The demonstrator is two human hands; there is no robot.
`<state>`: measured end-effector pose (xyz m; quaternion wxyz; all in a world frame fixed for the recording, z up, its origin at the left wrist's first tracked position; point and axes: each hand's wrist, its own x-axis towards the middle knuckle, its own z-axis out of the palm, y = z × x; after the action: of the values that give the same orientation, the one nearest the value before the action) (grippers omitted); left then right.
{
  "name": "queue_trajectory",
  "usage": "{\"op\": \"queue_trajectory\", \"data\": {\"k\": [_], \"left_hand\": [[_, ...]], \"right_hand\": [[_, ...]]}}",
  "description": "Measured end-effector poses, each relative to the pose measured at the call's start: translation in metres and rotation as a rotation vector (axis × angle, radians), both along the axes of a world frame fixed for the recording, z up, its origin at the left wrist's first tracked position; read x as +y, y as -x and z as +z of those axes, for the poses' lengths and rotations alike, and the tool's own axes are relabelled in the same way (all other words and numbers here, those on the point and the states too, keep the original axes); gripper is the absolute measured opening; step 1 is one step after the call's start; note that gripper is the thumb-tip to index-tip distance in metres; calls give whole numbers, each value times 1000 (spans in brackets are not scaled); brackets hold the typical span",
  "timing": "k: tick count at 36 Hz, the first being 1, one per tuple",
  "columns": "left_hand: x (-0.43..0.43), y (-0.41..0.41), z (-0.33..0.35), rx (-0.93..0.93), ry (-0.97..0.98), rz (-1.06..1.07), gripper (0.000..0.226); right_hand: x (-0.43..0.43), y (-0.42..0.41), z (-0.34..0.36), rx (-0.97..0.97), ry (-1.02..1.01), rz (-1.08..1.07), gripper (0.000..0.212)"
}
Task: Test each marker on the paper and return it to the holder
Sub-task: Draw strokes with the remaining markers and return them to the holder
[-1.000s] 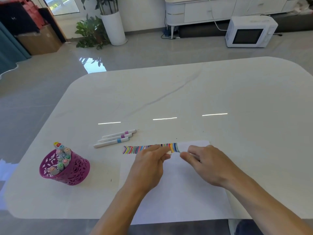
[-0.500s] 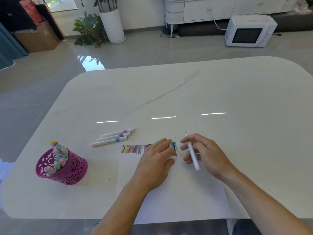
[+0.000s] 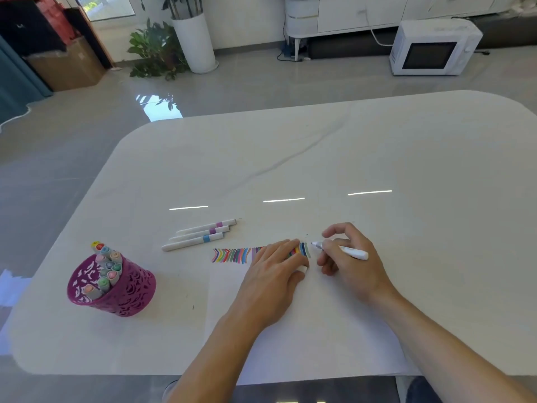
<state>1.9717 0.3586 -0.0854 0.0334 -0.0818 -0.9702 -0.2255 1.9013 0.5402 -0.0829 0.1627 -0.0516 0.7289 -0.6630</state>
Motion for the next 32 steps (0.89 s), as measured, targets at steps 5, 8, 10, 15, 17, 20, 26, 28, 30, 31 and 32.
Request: {"op": "queue_trajectory", "data": {"k": [5, 8, 10, 15, 17, 20, 26, 28, 30, 31, 32], "left_hand": [[0, 0, 0, 7, -2, -5, 17], [0, 1, 0, 4, 5, -5, 17], [0, 1, -1, -3, 10, -4, 17], [0, 1, -1, -7, 19, 0, 17], [0, 1, 0, -9, 24, 1, 17], [1, 1, -1, -11, 35, 6, 18], [2, 1, -1, -3, 60, 6, 18], [2, 1, -2, 0, 61, 8, 18], [2, 0, -1, 1, 63, 11, 18], [2, 0, -1, 1, 65, 12, 18], [2, 0, -1, 1, 69, 12, 18]], "right_hand": [[-1, -2, -3, 42, -39, -42, 25], [-1, -1, -4, 64, -62, -51, 30], [-1, 0, -6, 66, -59, -46, 28], [-1, 0, -8, 70, -94, -40, 25], [-2, -1, -7, 70, -115, -41, 25], [-2, -1, -7, 69, -123, -43, 24], [-4, -3, -4, 77, -125, -50, 23], [-4, -3, -5, 80, -128, -50, 24], [-4, -2, -6, 82, -130, -50, 23], [-4, -2, -6, 82, -131, -50, 22], [-4, -2, -7, 83, -133, -51, 22]]}}
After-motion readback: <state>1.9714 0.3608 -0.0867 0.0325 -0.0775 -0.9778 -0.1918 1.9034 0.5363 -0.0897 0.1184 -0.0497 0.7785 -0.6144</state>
